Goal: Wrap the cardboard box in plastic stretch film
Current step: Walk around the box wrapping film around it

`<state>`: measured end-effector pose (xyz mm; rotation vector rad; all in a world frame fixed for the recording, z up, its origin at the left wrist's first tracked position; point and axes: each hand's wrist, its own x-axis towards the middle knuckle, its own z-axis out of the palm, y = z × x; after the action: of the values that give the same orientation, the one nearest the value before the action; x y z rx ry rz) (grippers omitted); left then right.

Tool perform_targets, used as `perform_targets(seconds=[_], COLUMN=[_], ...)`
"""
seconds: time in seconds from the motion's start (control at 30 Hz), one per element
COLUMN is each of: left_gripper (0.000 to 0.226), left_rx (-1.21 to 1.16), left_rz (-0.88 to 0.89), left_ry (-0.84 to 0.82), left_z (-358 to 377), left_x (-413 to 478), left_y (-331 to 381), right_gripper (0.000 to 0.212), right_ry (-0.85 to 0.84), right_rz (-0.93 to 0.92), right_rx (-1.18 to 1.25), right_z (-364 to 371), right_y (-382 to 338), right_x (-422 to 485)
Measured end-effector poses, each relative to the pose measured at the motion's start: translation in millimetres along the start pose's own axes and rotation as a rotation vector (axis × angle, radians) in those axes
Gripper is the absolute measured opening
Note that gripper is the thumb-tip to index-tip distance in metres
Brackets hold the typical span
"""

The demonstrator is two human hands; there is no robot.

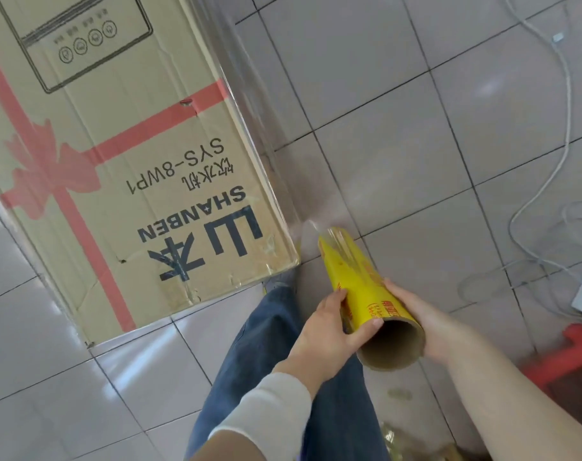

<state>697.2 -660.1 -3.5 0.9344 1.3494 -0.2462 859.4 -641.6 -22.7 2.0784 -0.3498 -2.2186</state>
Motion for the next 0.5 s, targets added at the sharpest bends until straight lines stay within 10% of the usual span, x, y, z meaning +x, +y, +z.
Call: perform_targets(seconds=[0.2, 0.37, 0.5], left_gripper=[0.101, 0.068, 0.092], left_rx=[-0.113, -0.183, -0.174], left_rz=[-0.035, -0.078, -0.031], left_ry=[-0.009, -0.062, -0.035], left_z=[4, 9, 7], left_x=[-3, -16, -17], left_y=[-22, -37, -39], right_gripper=[0.045, 0.054, 0.053], right_ry=[-0.017, 0.051, 0.031], right_rz=[-0.012, -0.005, -0.005], right_rx=[0.146, -0.059, -0.065], right_z=[9, 23, 36], right_y=[20, 20, 26], right_x=[6, 12, 13])
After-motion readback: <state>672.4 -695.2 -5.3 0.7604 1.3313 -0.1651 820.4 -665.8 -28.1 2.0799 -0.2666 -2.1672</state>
